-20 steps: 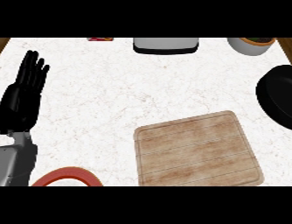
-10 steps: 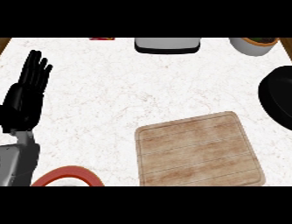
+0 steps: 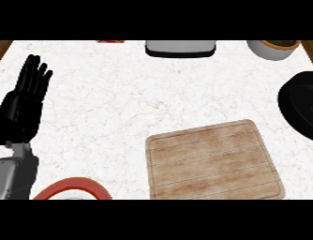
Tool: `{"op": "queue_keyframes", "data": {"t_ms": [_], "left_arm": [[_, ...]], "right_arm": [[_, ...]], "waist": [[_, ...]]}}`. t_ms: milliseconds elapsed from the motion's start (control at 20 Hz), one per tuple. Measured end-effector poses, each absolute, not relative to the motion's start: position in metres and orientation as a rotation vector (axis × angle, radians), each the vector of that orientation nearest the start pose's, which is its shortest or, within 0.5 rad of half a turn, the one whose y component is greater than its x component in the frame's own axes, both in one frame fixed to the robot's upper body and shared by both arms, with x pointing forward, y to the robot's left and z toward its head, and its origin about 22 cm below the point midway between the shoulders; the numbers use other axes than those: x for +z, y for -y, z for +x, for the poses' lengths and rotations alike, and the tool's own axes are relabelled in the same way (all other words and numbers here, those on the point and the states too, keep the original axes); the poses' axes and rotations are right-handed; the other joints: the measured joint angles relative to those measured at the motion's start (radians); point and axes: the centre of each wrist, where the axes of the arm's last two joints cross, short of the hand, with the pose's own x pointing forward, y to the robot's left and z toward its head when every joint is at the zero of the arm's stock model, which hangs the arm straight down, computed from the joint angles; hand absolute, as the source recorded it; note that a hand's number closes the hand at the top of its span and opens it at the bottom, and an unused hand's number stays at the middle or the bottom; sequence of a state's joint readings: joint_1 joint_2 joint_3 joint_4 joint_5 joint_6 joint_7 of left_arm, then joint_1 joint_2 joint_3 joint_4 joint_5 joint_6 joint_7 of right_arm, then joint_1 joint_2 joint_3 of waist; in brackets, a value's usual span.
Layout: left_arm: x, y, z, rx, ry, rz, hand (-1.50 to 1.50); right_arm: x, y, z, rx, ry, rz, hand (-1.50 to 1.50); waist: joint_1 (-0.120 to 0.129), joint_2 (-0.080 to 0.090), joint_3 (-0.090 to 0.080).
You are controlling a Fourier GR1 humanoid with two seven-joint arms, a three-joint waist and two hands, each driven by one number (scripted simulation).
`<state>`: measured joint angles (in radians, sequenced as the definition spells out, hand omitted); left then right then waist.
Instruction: Pick the eggplant from the cutting board and place it in the pot
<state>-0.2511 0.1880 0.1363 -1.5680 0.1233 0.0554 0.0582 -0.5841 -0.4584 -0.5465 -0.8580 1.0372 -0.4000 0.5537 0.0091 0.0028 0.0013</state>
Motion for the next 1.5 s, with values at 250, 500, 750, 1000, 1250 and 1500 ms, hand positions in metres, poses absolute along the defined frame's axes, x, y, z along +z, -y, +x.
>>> {"op": "queue_keyframes", "data": {"t_ms": [250,500,750,1000,1250,1500], "left_arm": [[0.077,-0.266,0.297,0.048,1.755,0.101,0.0],[0.082,-0.269,0.301,0.048,1.764,0.111,0.0],[0.08,-0.269,0.3,0.054,1.762,0.115,0.0],[0.078,-0.274,0.299,0.061,1.761,0.118,0.0],[0.075,-0.275,0.3,0.062,1.762,0.127,0.0],[0.073,-0.275,0.3,0.06,1.759,0.119,0.0]], "right_arm": [[0.091,0.418,0.355,-0.187,0.994,-1.458,-1.5],[0.11,0.421,0.355,-0.395,1.107,-1.433,-1.5],[0.117,0.43,0.335,-0.582,1.195,-1.411,-1.5],[0.112,0.448,0.295,-0.695,1.266,-1.438,-1.5],[0.106,0.456,0.244,-0.765,1.318,-1.448,-1.5],[0.1,0.464,0.193,-0.803,1.323,-1.479,-1.5]], "waist": [[-0.005,-0.002,0.0],[-0.008,-0.003,-0.001],[-0.015,-0.005,-0.001],[-0.02,-0.006,-0.001],[-0.022,-0.006,-0.001],[-0.021,-0.005,-0.001]]}}
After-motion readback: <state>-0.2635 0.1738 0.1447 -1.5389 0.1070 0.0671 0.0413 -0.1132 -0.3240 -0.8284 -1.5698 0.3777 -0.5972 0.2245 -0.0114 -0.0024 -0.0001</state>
